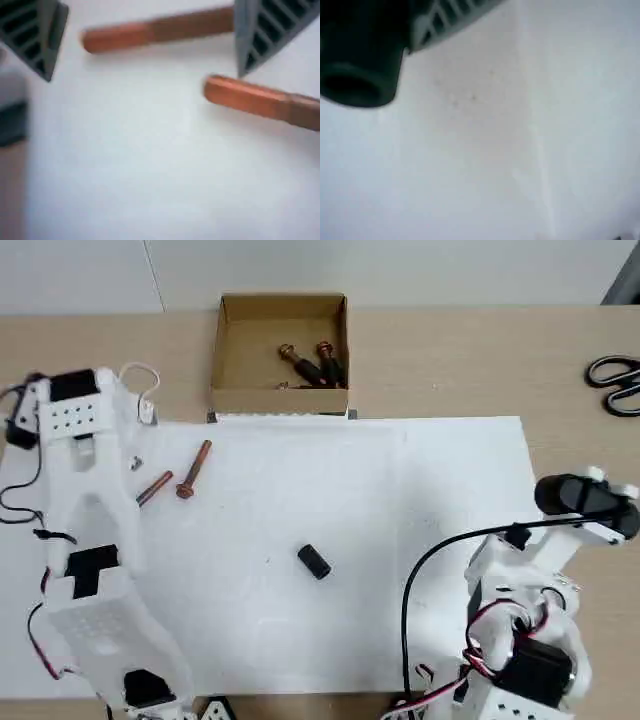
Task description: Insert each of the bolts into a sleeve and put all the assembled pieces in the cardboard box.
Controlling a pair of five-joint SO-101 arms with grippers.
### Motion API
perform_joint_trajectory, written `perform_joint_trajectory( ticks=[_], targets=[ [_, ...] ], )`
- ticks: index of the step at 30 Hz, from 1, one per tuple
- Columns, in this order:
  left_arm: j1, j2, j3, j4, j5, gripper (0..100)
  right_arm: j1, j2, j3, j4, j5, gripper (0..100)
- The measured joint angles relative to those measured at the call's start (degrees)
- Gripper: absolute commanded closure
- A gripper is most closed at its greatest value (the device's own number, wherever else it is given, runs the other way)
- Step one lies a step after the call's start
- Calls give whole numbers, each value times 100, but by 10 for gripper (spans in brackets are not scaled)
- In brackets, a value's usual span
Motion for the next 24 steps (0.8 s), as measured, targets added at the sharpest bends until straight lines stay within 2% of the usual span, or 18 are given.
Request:
perform_joint_trajectory(
  ticks=[5,9,24],
  targets=[
    [360,0,-545,818,-158,1000,0,0,0,-18,0,995],
    [396,-9,-422,862,-193,994,0,0,0,-18,0,995],
    [396,0,1424,879,-642,994,0,0,0,-18,0,995]
  ],
)
